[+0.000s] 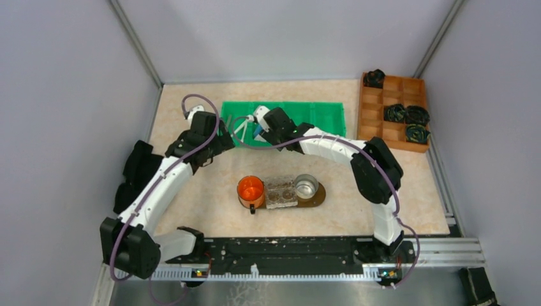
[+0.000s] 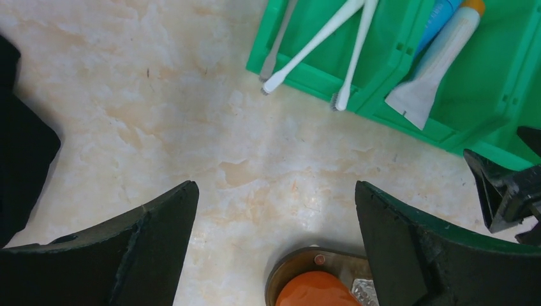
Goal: Prepare toiletry sets of a toothbrush and toothpaste on the tray
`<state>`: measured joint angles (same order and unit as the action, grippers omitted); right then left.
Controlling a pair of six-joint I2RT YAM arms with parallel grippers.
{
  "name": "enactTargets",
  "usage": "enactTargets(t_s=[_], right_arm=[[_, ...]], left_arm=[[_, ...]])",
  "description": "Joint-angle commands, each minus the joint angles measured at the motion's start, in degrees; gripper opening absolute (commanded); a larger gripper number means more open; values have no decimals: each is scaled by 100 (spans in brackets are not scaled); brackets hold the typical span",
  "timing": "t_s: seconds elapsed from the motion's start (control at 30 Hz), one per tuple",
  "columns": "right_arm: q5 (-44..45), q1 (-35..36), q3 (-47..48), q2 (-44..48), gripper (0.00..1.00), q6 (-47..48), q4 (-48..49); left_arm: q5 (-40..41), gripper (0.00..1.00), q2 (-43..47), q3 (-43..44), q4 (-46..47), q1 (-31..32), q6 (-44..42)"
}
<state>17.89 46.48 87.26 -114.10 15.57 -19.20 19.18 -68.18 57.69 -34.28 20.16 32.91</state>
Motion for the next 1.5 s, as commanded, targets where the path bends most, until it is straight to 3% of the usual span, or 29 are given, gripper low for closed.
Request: enactTargets(t_s=[0.0,0.13,0.37,1.03,1.47], right_arm=[[-62,199,87,8,50,569,965],[-277,320,293,-173,47,674,1014],[-496,565,490,-404,43,802,883],[5,640,1323,-1322,38,859,730],[389,376,1475,-1389,37,833,665]], left_arm=[[-309,99,247,-295,177,-547,182],[-752,99,307,-433,139,-1560,367],[-646,99,-549,-75,-704,-2238,930],[-862,99,-216,-178,-571,-2401,697],[-1070,99,-197,-267,-470,-2421,654]])
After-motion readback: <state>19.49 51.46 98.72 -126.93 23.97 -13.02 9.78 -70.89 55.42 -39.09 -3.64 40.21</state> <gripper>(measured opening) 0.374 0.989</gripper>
